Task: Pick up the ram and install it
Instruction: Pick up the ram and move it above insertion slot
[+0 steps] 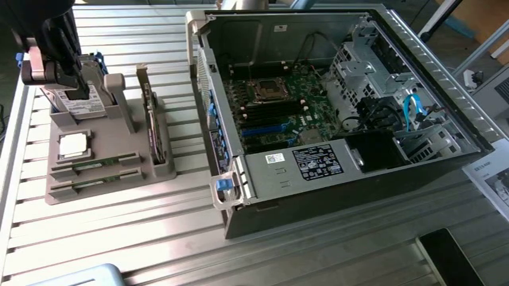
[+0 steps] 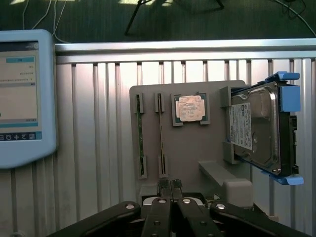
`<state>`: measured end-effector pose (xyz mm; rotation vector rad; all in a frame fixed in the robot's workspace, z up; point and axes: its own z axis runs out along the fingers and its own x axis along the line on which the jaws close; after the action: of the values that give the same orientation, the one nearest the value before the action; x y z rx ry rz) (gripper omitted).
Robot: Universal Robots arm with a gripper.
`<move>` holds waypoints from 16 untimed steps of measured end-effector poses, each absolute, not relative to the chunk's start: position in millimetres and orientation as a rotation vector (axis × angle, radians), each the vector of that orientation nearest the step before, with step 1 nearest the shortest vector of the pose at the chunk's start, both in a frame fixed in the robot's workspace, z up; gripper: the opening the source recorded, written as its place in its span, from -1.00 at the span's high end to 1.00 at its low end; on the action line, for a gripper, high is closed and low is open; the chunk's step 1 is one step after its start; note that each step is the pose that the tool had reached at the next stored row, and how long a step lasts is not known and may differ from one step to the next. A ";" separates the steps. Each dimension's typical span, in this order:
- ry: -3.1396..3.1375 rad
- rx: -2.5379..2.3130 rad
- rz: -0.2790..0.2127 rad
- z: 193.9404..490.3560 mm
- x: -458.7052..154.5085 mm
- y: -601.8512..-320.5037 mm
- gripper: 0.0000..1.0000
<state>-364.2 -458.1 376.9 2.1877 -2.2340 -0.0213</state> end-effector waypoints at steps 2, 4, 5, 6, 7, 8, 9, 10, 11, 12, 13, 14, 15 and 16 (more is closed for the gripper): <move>-2.234 2.188 -0.021 376.9 -364.2 -458.1 0.79; -2.234 2.188 -0.021 376.8 -364.2 -458.1 0.79; -2.234 2.188 -0.021 376.9 -364.2 -458.2 0.79; -2.234 2.188 -0.021 376.9 -364.2 -458.1 0.79; -2.234 2.188 -0.021 376.9 -364.2 -458.1 0.79; -2.234 2.188 -0.021 376.9 -364.2 -458.1 0.79; -2.234 2.188 -0.021 376.9 -364.2 -458.2 0.79; -2.234 2.188 -0.021 376.9 -364.2 -458.1 0.77; -2.234 2.188 -0.021 376.9 -364.2 -458.2 0.65; -2.234 2.188 -0.021 376.9 -364.2 -458.1 0.65; -2.234 2.188 -0.021 376.8 -364.2 -458.2 0.52; -2.234 2.188 -0.021 376.9 -364.2 -458.2 0.52; -2.234 2.188 -0.021 376.9 -364.2 -458.2 0.52; -2.234 2.188 -0.021 376.8 -364.2 -458.1 0.52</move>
<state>-364.2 -458.1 376.8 2.1877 -2.2341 -0.0212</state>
